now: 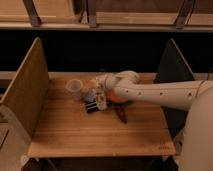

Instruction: Stand the bottle upright

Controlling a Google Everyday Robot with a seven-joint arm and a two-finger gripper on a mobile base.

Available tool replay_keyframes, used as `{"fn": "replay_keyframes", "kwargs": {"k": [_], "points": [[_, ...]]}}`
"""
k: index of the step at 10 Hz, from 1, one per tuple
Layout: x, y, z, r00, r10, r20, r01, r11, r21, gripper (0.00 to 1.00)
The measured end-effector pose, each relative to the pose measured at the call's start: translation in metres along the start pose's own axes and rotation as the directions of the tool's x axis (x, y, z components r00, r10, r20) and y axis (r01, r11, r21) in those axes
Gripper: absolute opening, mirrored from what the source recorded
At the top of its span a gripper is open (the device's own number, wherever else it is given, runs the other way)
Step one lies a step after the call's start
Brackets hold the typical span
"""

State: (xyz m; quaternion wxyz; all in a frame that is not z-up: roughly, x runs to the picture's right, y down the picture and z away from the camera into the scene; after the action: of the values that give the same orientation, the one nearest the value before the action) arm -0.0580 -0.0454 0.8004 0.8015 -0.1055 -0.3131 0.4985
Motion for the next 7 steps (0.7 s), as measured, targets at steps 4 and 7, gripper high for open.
{"fn": "replay_keyframes", "kwargs": {"k": [4,7], "points": [[0.004,0.014,-0.009,0.999,0.020,0.028,-0.019,0.999,-0.031,0.00],[-0.005,0.016,-0.004,0.998,-0.026,0.064,0.029,0.999,-0.044,0.00]]}}
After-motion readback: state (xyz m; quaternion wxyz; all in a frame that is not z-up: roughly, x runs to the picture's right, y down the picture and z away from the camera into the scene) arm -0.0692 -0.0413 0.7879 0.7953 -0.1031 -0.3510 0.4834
